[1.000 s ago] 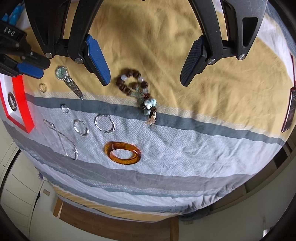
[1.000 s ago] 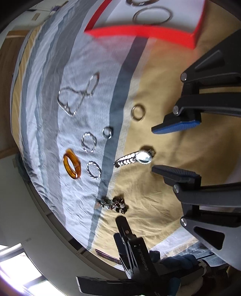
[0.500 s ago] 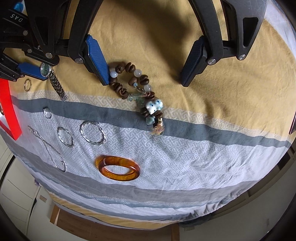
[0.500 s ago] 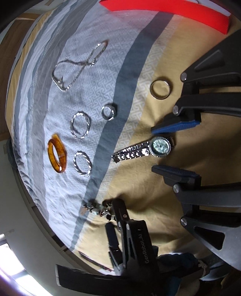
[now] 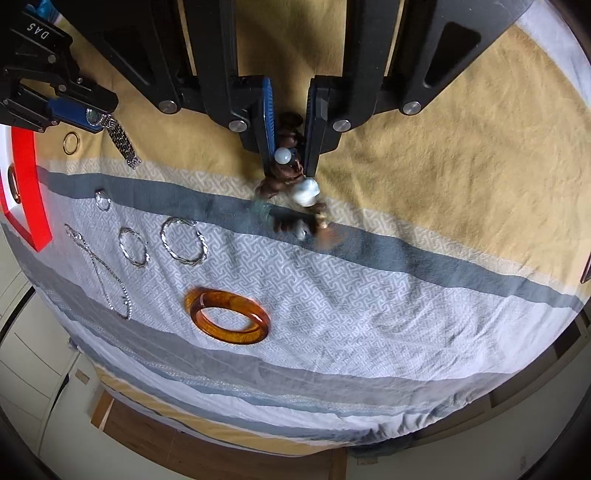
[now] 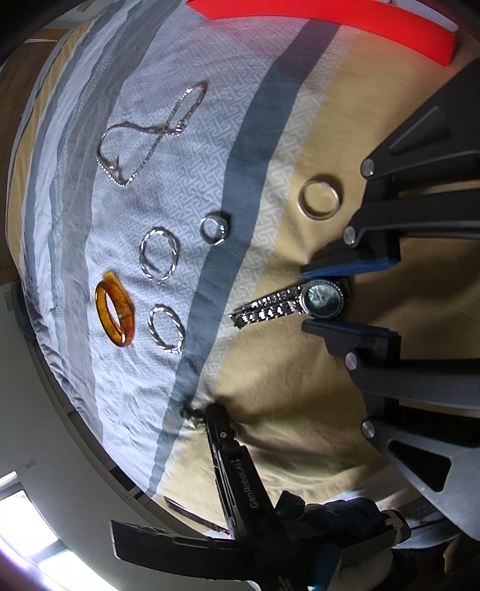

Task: Organize jewelry
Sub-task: 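Grasp the beaded bracelet with the left tool while the right tool grasps the silver watch, then carry the beaded bracelet and silver watch over the box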

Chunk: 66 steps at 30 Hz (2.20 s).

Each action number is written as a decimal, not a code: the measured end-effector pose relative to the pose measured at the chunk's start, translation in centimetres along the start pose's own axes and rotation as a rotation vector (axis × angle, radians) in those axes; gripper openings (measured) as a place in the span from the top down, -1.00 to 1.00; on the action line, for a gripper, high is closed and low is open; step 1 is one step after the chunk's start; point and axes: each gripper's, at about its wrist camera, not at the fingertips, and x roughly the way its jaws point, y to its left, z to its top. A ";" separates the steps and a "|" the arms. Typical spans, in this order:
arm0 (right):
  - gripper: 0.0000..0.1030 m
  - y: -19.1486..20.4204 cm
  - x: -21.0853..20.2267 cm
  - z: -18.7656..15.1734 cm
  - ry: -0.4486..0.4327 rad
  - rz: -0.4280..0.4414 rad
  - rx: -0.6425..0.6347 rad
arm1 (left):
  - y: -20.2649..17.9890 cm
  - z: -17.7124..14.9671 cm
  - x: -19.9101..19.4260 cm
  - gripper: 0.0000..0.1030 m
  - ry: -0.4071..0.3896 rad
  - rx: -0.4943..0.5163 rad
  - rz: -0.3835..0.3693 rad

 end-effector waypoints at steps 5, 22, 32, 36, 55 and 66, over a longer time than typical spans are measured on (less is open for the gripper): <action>0.59 0.2 -1.1 -0.4 -0.009 0.022 0.025 | -0.2 -0.4 -1.6 0.75 -0.016 0.006 -0.003; 0.59 2.1 -8.0 -1.0 -0.112 0.001 0.002 | -2.0 -1.5 -7.8 0.76 -0.085 0.041 -0.017; 0.59 1.1 -14.5 -1.7 -0.234 -0.037 0.026 | -6.2 -0.9 -12.3 0.79 -0.160 0.105 -0.053; 0.59 -1.1 -17.4 -2.4 -0.285 -0.076 0.059 | -9.7 -0.2 -13.4 0.79 -0.181 0.153 -0.106; 0.59 -20.5 -23.5 -2.5 -0.366 -0.286 0.280 | -35.0 5.6 -9.0 0.79 -0.163 0.459 -0.379; 0.59 -27.6 -16.1 -3.2 -0.232 -0.279 0.364 | -39.7 4.3 2.4 0.79 -0.002 0.508 -0.313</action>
